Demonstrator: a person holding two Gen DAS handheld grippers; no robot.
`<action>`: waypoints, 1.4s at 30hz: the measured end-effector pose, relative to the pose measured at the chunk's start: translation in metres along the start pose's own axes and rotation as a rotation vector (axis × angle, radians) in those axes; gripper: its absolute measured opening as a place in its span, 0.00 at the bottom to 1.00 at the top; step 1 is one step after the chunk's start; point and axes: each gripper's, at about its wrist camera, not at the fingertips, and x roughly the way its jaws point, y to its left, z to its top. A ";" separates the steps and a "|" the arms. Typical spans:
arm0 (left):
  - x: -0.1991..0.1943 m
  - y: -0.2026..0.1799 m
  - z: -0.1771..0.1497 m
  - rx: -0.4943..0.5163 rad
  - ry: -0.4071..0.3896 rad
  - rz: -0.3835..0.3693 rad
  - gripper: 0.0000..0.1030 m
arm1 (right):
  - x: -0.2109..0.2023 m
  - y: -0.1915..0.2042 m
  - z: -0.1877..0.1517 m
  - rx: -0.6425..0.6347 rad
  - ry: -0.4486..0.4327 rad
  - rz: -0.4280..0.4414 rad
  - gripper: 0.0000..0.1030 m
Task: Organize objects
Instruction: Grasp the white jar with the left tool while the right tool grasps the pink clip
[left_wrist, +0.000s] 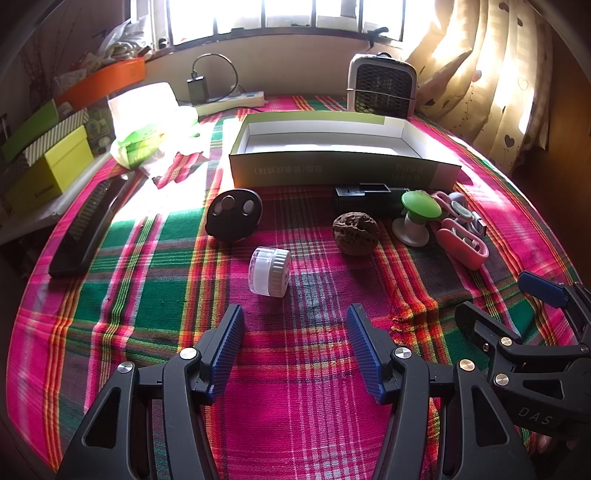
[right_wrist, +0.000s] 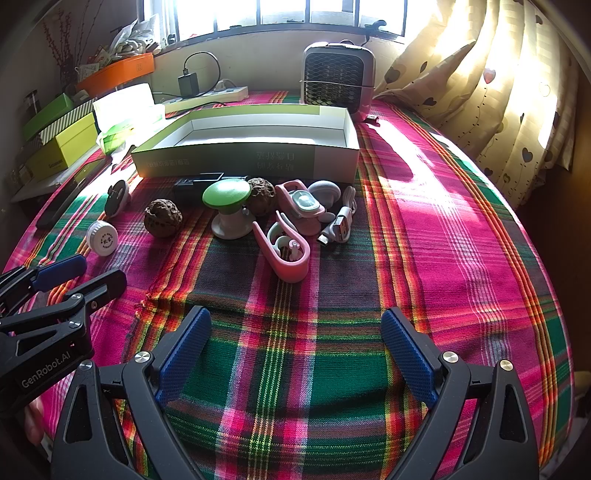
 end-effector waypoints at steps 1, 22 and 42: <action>0.000 0.000 0.000 0.000 0.000 0.000 0.54 | 0.000 0.000 0.000 0.000 0.000 0.000 0.91; -0.002 0.006 0.000 0.041 0.003 -0.074 0.54 | 0.000 -0.006 0.003 -0.044 0.008 0.041 0.91; 0.013 0.034 0.021 -0.015 0.010 -0.124 0.54 | 0.018 -0.005 0.030 -0.114 0.025 0.093 0.67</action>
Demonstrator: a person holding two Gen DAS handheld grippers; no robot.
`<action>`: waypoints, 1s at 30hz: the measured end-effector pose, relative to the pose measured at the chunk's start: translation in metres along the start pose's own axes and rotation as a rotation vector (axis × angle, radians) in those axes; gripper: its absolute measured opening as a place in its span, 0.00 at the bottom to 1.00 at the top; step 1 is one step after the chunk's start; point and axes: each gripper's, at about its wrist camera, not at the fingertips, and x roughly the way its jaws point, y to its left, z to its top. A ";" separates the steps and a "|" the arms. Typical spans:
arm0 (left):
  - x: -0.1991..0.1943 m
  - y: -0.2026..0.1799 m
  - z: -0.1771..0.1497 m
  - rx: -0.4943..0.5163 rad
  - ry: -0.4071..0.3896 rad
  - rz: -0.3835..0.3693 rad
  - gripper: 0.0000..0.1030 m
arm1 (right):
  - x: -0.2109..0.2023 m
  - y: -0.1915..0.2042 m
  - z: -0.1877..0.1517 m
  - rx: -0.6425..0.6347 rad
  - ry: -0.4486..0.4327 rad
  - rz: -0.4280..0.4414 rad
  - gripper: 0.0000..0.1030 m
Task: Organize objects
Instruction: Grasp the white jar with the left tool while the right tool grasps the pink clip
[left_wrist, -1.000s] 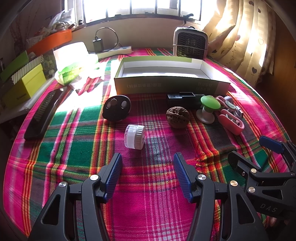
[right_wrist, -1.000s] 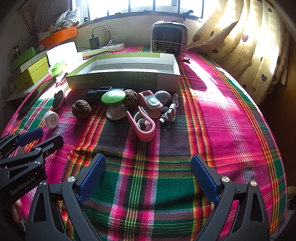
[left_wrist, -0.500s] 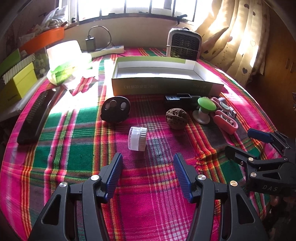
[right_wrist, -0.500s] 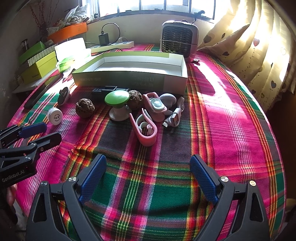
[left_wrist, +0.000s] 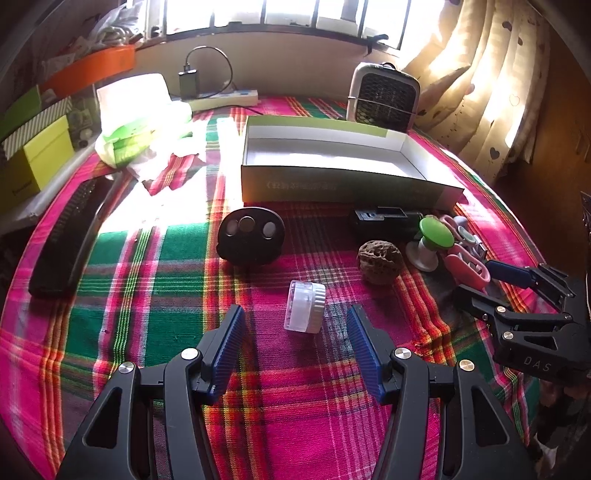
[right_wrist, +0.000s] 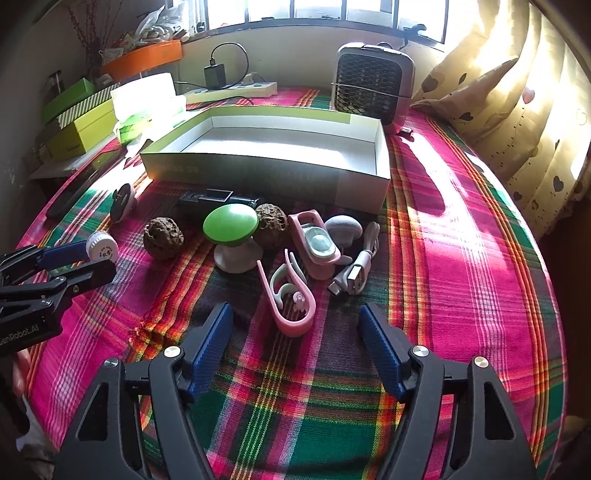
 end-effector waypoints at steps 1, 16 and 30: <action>0.001 0.000 0.001 0.004 0.001 0.003 0.54 | 0.001 0.001 0.001 -0.003 0.002 0.004 0.65; 0.005 0.004 0.006 0.005 0.001 0.029 0.39 | 0.002 0.007 0.007 -0.023 -0.002 0.022 0.35; 0.004 0.010 0.006 -0.003 -0.001 0.035 0.21 | 0.001 0.008 0.007 -0.015 -0.006 0.017 0.22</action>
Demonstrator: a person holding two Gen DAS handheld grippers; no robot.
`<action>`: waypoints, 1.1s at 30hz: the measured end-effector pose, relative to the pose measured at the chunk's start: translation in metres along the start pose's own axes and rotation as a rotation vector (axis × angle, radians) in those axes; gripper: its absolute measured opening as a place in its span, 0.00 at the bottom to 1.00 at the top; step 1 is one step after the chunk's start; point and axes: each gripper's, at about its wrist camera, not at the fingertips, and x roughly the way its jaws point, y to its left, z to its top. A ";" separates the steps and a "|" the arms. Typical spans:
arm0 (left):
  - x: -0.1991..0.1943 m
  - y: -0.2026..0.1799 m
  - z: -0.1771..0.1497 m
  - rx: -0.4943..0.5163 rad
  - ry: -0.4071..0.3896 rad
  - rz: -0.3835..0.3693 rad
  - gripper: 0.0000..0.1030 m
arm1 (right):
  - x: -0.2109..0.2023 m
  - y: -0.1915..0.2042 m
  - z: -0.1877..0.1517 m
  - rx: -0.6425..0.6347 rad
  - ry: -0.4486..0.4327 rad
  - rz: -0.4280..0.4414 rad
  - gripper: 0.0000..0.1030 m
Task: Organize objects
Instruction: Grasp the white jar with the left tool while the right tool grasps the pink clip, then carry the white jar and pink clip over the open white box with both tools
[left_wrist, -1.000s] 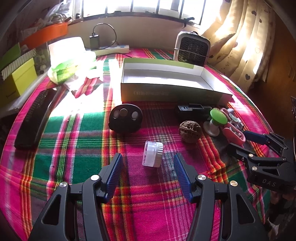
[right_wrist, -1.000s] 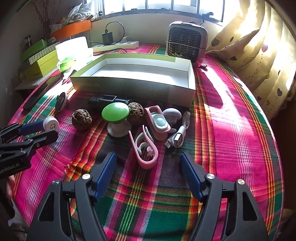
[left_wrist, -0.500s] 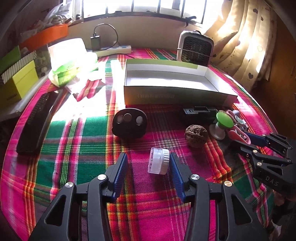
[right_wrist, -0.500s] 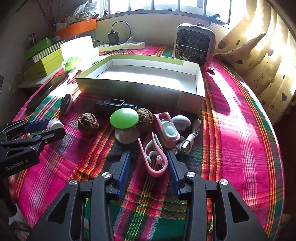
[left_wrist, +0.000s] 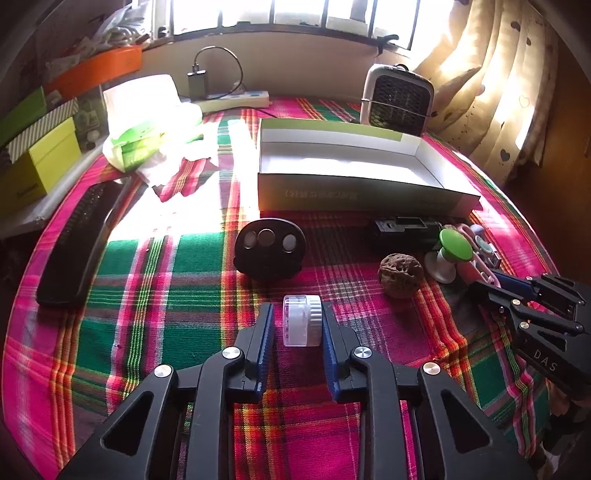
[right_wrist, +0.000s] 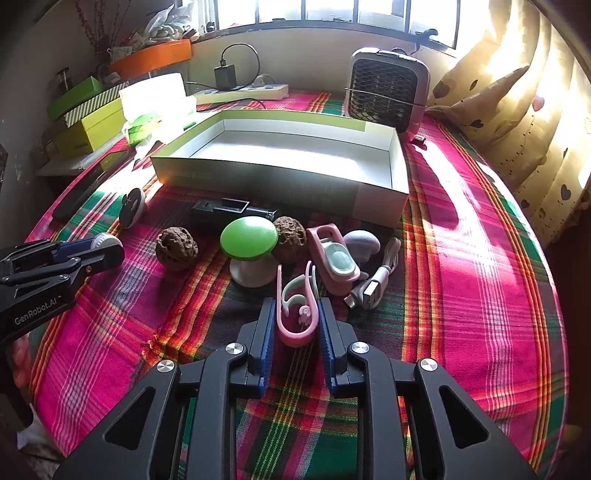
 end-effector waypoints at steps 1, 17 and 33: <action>0.000 0.000 0.000 0.003 0.000 0.001 0.20 | 0.000 0.000 0.000 0.003 -0.001 0.001 0.22; -0.006 -0.004 0.004 0.006 -0.003 -0.016 0.16 | -0.008 -0.002 0.000 0.026 -0.020 0.009 0.22; -0.018 -0.013 0.055 0.052 -0.072 -0.060 0.16 | -0.030 -0.010 0.034 0.034 -0.105 -0.007 0.22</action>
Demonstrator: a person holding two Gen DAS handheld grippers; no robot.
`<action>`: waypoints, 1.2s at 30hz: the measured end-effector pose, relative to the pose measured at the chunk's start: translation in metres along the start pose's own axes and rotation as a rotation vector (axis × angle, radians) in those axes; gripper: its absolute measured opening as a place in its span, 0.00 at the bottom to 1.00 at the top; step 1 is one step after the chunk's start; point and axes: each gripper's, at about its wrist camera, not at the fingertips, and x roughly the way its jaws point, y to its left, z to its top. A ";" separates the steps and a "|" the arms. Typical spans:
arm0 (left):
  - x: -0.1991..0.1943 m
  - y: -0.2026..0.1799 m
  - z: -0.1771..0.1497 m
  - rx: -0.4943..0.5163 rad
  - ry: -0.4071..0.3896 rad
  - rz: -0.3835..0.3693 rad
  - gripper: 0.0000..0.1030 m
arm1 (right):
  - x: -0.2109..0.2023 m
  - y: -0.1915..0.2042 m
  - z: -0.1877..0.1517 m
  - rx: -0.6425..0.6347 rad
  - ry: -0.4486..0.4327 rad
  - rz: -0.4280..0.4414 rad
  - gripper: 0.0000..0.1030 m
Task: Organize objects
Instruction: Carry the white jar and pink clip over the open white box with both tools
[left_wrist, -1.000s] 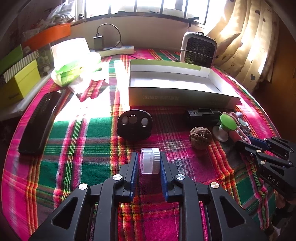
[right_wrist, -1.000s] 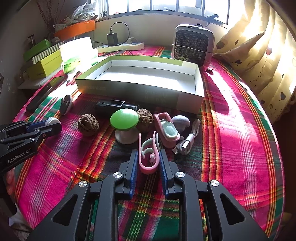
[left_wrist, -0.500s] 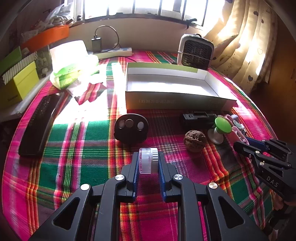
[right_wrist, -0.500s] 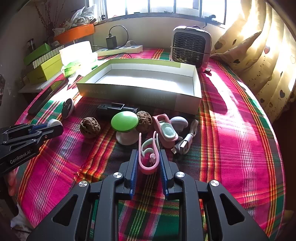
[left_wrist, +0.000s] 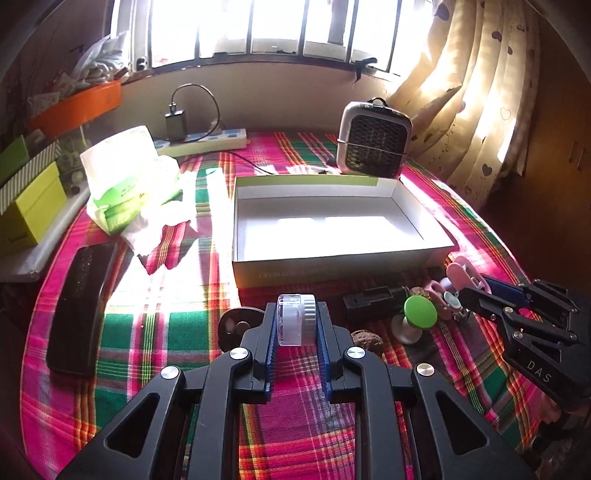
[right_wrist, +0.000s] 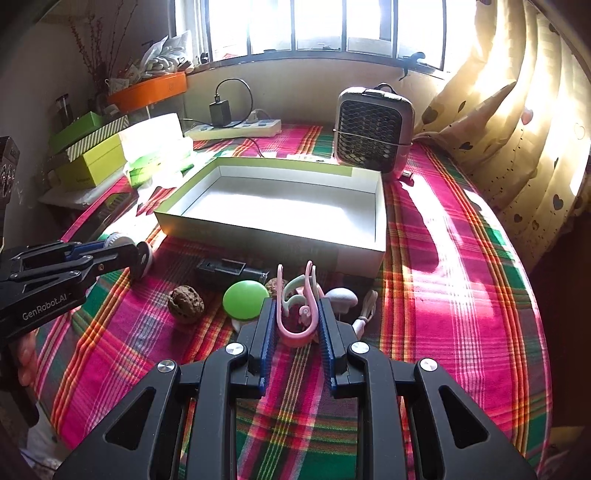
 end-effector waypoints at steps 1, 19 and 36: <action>0.001 0.000 0.004 0.002 -0.002 -0.006 0.16 | 0.000 -0.001 0.005 0.002 -0.006 -0.002 0.22; 0.059 0.004 0.066 0.011 0.030 -0.006 0.16 | 0.049 -0.012 0.073 0.013 0.000 0.011 0.22; 0.132 0.016 0.095 -0.007 0.121 0.023 0.16 | 0.132 -0.027 0.103 0.039 0.111 -0.002 0.22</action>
